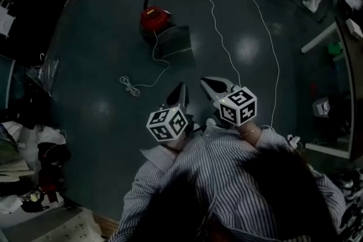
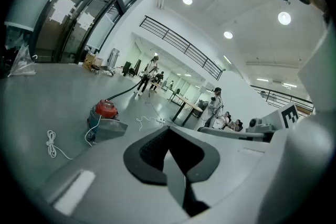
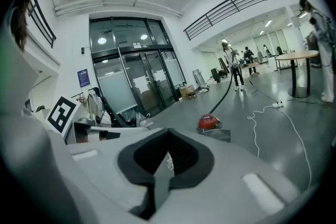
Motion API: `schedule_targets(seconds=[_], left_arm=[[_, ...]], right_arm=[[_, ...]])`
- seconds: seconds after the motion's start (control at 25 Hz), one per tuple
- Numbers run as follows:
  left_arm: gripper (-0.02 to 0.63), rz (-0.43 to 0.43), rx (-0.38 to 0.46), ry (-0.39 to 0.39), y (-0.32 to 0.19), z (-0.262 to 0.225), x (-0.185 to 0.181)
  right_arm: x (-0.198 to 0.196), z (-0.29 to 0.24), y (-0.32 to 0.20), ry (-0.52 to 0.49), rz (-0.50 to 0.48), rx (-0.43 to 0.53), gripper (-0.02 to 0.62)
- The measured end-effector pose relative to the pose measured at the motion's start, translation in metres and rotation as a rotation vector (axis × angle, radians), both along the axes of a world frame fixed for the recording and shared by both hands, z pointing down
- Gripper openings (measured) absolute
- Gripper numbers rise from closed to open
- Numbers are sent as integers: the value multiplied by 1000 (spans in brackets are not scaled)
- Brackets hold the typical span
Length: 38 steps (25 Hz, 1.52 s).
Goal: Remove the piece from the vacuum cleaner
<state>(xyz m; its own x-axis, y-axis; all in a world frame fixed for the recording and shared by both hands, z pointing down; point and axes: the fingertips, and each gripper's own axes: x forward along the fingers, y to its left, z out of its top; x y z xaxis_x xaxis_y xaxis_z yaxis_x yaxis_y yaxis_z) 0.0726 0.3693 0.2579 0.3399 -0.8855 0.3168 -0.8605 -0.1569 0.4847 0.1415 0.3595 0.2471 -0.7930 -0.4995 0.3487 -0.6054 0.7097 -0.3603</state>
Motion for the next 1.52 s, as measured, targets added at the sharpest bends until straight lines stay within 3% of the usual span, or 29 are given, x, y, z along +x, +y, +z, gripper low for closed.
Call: schedule_targets(seconds=[0.64,0.92,1.16,1.52], left_arm=[[5,6,-28,17,-9,6,3],[5,-2,-28,11,-16,6,5],[5,-15,-22,11,-31,5,13],[5,-54,-48,7,-51,17,21]], right_arm=[[-4,2,-5,4,-36,-8,2],[3,2,-18,-31,-13,-18,1],[11,-2,-30,-11,-38,22,2],[26,11,-56,-4,-47,-7,2]])
